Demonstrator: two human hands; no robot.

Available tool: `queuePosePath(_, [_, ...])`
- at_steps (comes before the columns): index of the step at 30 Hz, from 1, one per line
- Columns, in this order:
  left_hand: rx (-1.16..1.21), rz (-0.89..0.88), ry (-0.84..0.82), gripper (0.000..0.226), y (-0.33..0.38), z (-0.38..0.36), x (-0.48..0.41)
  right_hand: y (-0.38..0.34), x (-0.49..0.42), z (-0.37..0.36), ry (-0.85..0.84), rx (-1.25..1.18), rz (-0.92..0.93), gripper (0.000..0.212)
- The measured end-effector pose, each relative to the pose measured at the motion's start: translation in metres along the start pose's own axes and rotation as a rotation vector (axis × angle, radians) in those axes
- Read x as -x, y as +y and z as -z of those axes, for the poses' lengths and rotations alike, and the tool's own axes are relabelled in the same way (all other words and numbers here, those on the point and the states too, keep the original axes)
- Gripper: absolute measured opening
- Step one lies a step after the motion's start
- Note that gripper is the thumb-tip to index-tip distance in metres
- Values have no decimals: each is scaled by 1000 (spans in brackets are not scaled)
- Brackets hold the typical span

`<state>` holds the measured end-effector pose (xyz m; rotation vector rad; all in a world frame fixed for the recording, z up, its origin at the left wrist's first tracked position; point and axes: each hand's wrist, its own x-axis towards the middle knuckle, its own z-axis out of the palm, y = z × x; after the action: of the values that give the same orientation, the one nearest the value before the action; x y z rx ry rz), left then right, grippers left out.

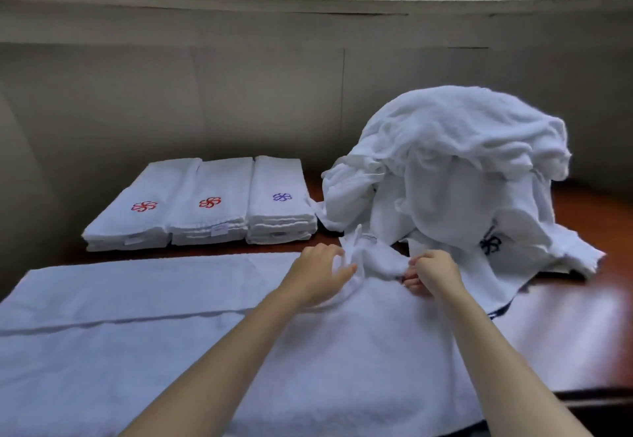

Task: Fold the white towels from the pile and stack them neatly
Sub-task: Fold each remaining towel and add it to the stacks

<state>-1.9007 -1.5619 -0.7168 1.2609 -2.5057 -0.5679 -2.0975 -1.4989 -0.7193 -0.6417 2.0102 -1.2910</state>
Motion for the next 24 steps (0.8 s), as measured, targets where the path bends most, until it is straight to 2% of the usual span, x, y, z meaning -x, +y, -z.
queuePosePath(2, [113,92,17,65,32,-14,-29,3,-7,2,-33,-49,-28,32])
queuePosePath(4, [181,262,45,66,50,-22,-59,6,-13,4,-51,-24,-30,36])
queuePosePath(6, [129,362,16,50,56,-23,-83,7,-20,8,-92,-42,-66,43])
queuePosePath(8, [96,363,42,30,58,-19,-97,6,-26,12,-129,-78,-110,35])
queuePosePath(10, [171,244,158,21,63,-13,-104,4,-28,20,-155,-115,-118,30])
queuePosePath(12, [320,7,282,14,75,-9,-97,1,-27,28,-188,-225,-113,27])
queuePosePath(13, [415,-113,291,10,82,-7,-90,1,-26,35,-224,-317,-132,33])
queuePosePath(15, [567,-301,130,6,90,-8,-70,1,-28,47,-343,-507,-194,55])
queuePosePath(17, [629,-368,-228,11,91,-12,-51,-1,-27,55,-428,-612,-233,63])
queuePosePath(18, [617,-364,-371,13,88,-14,-44,-3,-25,55,-410,-580,-233,57])
queuePosePath(19, [579,-344,-426,14,83,-16,-39,-2,-24,53,-382,-438,-192,49])
queuePosePath(20, [544,-316,-409,15,76,-17,-37,-2,-23,51,-346,-213,-120,47])
queuePosePath(22, [510,-241,-297,15,58,-12,-34,1,-22,47,-155,233,49,57])
queuePosePath(23, [496,-208,-245,15,47,-9,-33,0,-21,46,-81,314,117,55])
queuePosePath(24, [454,-183,-196,15,36,-4,-32,-3,-18,48,-51,293,144,50])
